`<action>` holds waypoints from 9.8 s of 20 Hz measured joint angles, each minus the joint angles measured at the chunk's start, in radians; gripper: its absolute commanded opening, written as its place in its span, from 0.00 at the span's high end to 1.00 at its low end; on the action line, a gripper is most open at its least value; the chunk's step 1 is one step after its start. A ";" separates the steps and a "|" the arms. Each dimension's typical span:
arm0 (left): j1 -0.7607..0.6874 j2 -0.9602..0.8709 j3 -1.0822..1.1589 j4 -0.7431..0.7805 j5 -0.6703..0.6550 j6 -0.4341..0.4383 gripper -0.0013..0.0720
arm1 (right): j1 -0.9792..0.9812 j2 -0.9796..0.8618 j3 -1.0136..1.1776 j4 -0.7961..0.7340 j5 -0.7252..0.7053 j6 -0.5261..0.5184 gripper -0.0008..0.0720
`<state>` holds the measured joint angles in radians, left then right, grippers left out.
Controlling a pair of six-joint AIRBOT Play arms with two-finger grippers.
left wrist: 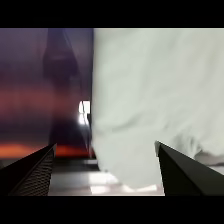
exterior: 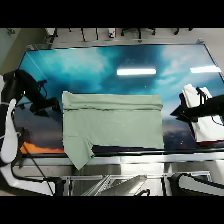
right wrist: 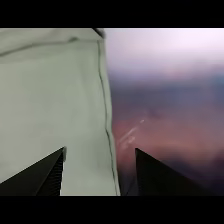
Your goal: Fold the shirts.
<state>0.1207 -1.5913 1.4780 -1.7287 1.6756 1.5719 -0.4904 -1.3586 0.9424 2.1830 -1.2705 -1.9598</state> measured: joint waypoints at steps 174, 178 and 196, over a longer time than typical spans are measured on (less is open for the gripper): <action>-0.006 0.988 -0.137 -0.212 -0.366 0.016 0.96 | 0.105 -0.215 0.801 0.306 0.089 0.271 0.96; -0.006 0.988 -0.137 -0.211 -0.364 0.016 0.96 | -0.098 -0.204 0.834 0.305 0.075 0.297 0.96; -0.006 0.988 -0.137 -0.212 -0.336 0.016 0.96 | -0.368 -0.036 0.711 -0.084 -0.345 0.552 0.96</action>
<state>0.1150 -0.6029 1.3407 -1.9408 1.3392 1.5883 -0.8585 -1.3949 1.6535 2.0995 -1.6154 -1.4082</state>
